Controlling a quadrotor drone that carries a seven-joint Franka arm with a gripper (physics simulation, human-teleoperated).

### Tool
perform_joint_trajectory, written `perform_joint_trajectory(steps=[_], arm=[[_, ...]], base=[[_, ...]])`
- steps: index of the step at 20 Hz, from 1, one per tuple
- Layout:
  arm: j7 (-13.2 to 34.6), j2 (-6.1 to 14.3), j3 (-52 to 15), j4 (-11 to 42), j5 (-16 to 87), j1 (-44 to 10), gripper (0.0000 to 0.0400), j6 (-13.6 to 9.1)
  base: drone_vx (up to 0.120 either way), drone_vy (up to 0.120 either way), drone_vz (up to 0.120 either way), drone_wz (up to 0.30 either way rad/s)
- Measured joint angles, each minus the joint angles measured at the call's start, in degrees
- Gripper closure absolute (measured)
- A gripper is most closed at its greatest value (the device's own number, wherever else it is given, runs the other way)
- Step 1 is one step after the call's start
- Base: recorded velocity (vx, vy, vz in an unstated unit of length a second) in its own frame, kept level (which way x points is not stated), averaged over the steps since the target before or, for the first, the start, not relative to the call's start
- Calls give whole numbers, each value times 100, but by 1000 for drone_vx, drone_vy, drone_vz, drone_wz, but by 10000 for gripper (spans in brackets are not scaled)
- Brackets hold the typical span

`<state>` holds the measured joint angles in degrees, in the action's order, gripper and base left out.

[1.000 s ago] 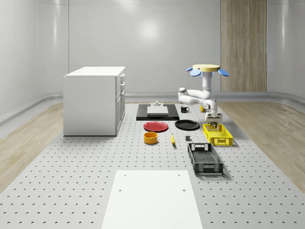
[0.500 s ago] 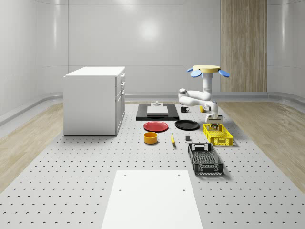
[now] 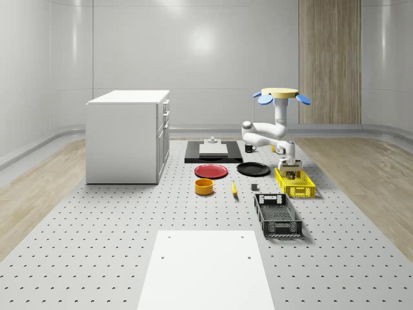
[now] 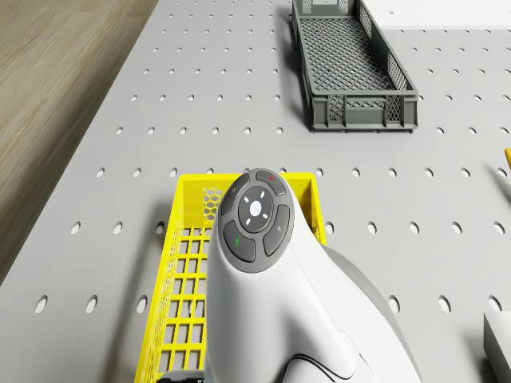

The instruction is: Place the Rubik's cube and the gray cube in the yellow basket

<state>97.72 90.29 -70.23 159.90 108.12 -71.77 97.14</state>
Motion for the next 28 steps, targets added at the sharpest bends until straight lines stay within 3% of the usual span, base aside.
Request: perform_joint_trajectory(steps=[4,7,14,21,28], arm=[[4,-29,259,-93,245,-61,79,89],[-4,-58,391,-145,382,-92,43,120],[-25,-94,112,-27,161,3,7,-60],[-25,-108,-292,103,-203,98,1,-244],[-24,-114,-411,135,-311,120,0,-296]], base=[[0,0,0,0],[0,0,0,0],[0,0,0,0],[0,0,114,0],[0,-114,86,0]])
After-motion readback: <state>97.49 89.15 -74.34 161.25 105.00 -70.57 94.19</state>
